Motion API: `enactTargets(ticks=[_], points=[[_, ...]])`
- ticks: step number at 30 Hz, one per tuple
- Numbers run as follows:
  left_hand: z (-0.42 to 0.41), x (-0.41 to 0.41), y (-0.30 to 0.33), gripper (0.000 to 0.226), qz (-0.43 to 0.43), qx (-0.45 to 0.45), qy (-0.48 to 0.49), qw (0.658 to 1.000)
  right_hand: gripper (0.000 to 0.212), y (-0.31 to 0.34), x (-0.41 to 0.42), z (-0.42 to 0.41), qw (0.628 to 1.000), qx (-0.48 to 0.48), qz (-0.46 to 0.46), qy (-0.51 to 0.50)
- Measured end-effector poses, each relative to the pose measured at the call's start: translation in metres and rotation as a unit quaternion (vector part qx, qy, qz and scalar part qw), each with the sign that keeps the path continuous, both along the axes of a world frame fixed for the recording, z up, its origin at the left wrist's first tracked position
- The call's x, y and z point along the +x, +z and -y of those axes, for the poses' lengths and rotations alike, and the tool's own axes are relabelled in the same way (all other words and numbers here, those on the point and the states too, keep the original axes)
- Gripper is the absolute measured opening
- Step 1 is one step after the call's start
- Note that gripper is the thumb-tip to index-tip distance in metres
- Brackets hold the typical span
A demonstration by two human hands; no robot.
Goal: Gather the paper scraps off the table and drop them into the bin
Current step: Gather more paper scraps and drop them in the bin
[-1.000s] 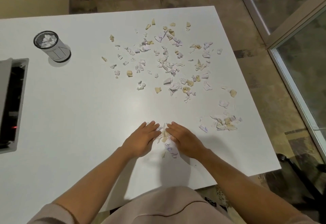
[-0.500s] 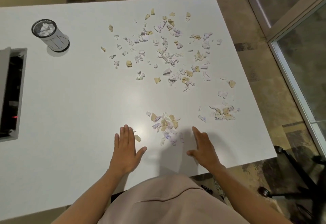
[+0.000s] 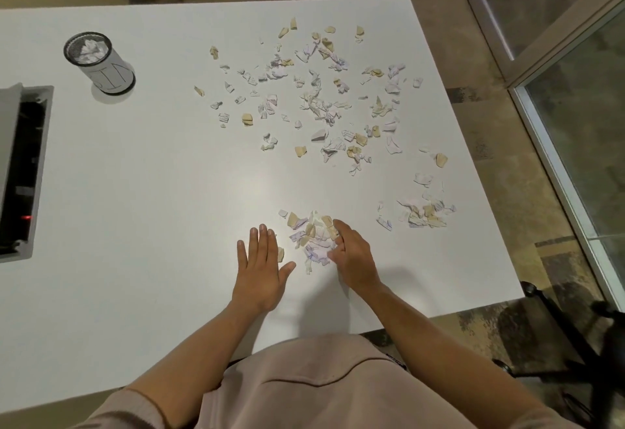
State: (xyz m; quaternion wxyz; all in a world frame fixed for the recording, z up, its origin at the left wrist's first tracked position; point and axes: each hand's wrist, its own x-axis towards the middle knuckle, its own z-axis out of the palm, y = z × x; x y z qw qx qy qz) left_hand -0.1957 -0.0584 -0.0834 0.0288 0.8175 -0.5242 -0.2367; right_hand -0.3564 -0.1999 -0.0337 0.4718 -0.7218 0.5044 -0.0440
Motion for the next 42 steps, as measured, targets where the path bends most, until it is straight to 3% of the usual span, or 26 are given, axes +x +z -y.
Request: enactTargets(ticks=[2, 5, 7, 10, 12, 16, 18, 28, 31, 35, 39, 42], points=[[0.002, 0.003, -0.002, 0.081, -0.006, -0.009, -0.012, 1.0, 0.045, 0.004, -0.002, 0.001, 0.999, -0.014, 0.026, -0.018], [-0.002, 0.011, -0.005, 0.082, -0.014, -0.021, -0.04, 0.999, 0.031, 0.003, -0.026, -0.001, 0.977, -0.209, 0.033, 0.03], [-0.006, 0.015, -0.005, 0.084, -0.006, -0.025, -0.062, 0.998, 0.027, -0.001, -0.052, -0.002, 0.963, -0.258, 0.011, 0.081], [-0.007, 0.016, -0.004, 0.084, -0.008, -0.029, -0.069, 0.997, 0.024, -0.007, -0.086, -0.008, 0.969, -0.205, -0.053, 0.126], [-0.007, 0.014, -0.003, 0.085, -0.007, -0.029, -0.066, 0.997, 0.03, -0.016, -0.105, -0.017, 0.95, -0.237, -0.089, 0.183], [-0.007, 0.014, -0.003, 0.085, -0.003, -0.028, -0.067, 0.997, 0.074, -0.033, -0.129, -0.035, 0.905, -0.25, -0.204, 0.276], [-0.007, 0.013, -0.003, 0.085, -0.005, -0.029, -0.065, 0.997, 0.085, -0.039, -0.13, -0.044, 0.897, -0.248, -0.231, 0.285], [-0.004, 0.012, -0.006, 0.078, -0.015, -0.007, -0.054, 0.998, 0.092, -0.037, -0.051, -0.037, 0.906, -0.218, -0.195, 0.307], [0.0, 0.014, -0.005, 0.08, -0.032, -0.013, -0.059, 0.998, 0.097, -0.036, -0.036, -0.027, 0.926, -0.214, -0.15, 0.273], [0.017, 0.025, 0.002, 0.104, -0.08, -0.03, -0.081, 0.993, 0.114, -0.028, -0.013, -0.009, 0.959, -0.175, -0.094, 0.201], [0.046, 0.035, 0.014, 0.129, -0.115, -0.019, -0.134, 0.984, 0.122, -0.021, 0.005, 0.012, 0.946, -0.17, -0.111, 0.253], [0.059, 0.034, 0.019, 0.134, -0.114, -0.01, -0.152, 0.982, 0.122, -0.019, 0.017, 0.021, 0.927, -0.152, -0.172, 0.296]])
